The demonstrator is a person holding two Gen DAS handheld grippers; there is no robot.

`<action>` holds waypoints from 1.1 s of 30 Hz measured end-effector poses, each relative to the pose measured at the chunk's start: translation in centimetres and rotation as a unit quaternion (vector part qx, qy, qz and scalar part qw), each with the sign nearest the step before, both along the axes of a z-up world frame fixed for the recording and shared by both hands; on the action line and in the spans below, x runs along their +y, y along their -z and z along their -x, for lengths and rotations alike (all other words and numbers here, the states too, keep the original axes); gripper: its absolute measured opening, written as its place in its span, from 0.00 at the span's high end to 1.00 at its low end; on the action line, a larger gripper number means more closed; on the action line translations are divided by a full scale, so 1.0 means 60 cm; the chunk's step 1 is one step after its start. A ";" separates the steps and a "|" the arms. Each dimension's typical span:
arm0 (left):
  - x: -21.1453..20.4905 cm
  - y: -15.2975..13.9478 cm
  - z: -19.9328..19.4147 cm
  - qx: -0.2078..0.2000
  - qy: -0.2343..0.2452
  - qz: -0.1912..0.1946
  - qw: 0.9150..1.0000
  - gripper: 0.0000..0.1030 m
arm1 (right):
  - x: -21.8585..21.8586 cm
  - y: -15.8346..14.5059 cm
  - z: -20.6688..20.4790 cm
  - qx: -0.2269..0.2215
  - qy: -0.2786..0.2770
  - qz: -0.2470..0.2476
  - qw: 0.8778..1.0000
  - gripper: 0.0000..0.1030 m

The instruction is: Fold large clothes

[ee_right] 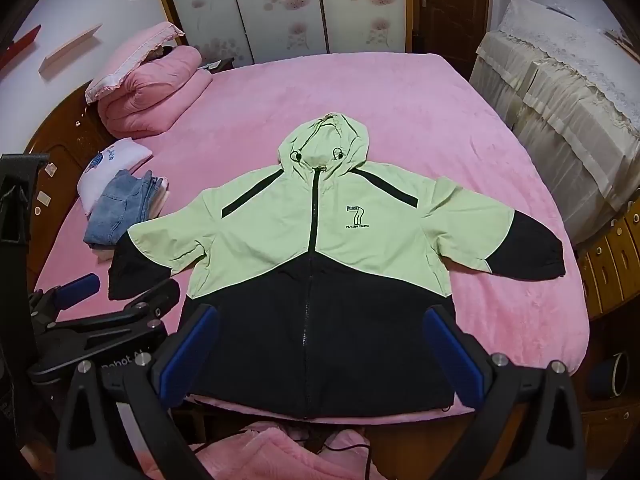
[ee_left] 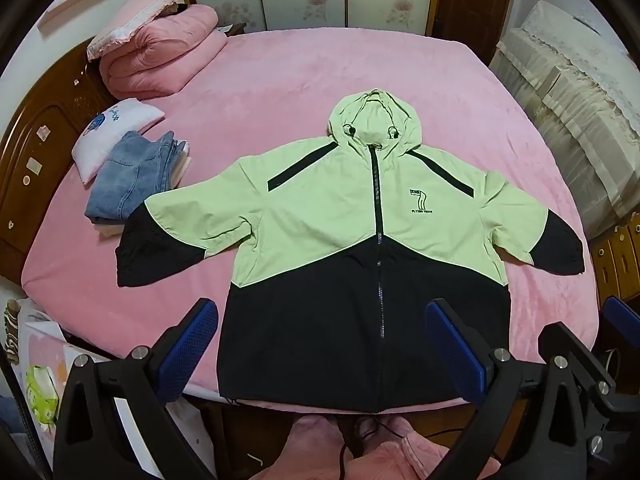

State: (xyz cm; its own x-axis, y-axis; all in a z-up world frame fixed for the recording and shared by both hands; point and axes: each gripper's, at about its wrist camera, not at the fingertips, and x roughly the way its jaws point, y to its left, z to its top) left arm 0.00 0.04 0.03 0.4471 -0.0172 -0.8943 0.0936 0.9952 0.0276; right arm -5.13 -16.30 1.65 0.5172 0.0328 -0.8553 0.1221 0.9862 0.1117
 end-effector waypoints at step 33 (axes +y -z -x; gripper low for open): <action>-0.009 0.004 -0.013 0.002 0.008 0.000 1.000 0.01 | -0.006 0.000 -0.009 0.001 0.013 0.006 1.000 0.01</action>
State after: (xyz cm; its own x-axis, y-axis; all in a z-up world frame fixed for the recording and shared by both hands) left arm 0.76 -0.50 -0.20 0.4429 -0.0247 -0.8962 0.1101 0.9935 0.0270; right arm -4.62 -16.66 1.66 0.5168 0.0095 -0.8560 0.1473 0.9840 0.0998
